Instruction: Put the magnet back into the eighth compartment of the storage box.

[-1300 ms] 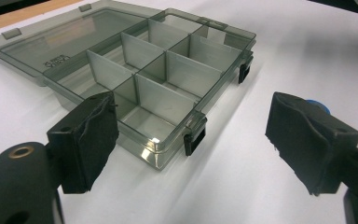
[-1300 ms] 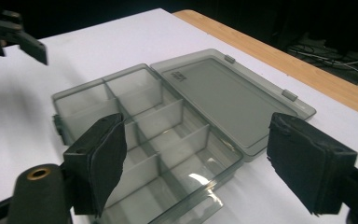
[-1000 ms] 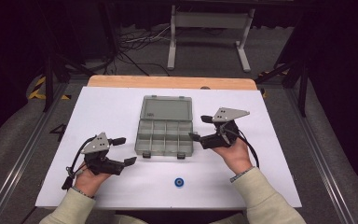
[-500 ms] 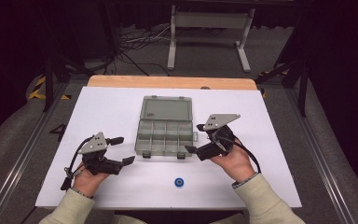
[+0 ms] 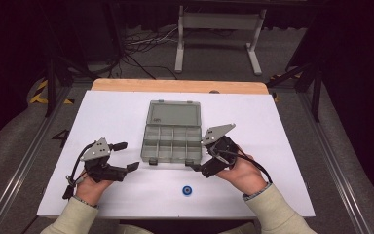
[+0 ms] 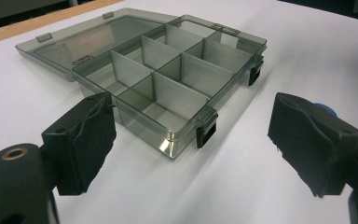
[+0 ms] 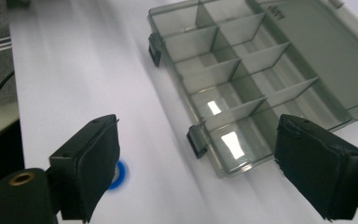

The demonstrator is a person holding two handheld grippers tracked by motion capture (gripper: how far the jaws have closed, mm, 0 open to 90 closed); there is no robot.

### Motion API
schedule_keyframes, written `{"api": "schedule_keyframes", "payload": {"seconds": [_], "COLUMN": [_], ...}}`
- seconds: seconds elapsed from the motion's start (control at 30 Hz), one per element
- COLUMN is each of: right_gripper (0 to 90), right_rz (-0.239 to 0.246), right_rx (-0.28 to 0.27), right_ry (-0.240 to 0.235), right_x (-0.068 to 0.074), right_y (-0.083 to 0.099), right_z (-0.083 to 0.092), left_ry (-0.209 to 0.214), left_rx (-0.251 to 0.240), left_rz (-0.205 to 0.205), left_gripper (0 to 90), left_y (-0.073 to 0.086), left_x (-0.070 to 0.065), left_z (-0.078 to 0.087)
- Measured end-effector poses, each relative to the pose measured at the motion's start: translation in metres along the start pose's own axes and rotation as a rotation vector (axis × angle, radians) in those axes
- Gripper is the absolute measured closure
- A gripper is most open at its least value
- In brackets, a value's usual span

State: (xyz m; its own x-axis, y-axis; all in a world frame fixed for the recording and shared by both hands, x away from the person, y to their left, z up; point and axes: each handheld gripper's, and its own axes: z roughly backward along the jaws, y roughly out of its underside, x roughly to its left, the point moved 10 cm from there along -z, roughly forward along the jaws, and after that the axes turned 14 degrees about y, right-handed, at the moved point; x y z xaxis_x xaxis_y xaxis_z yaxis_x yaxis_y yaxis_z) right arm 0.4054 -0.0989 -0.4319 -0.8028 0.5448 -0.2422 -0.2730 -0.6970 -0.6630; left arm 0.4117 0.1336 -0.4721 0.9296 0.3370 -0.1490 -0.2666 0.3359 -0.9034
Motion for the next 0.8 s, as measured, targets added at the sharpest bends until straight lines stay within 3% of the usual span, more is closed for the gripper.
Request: {"api": "schedule_keyframes", "payload": {"seconds": [0.4,0.8], "right_gripper": [14.7,16.7], "right_rz": [0.058,0.064], "right_rx": [0.09,0.087], "right_ry": [-0.034,-0.065], "right_x": [0.013,0.023], "right_y": [0.012,0.019], "right_z": [-0.005,-0.014], "left_ry": [0.0,-0.004], "left_rx": [-0.01,-0.012], "left_rz": [-0.008,-0.006], "left_gripper": [15.4,15.4], "left_y": [-0.001,-0.001], "left_x": [0.0,0.001], "left_z": [0.001,0.002]}}
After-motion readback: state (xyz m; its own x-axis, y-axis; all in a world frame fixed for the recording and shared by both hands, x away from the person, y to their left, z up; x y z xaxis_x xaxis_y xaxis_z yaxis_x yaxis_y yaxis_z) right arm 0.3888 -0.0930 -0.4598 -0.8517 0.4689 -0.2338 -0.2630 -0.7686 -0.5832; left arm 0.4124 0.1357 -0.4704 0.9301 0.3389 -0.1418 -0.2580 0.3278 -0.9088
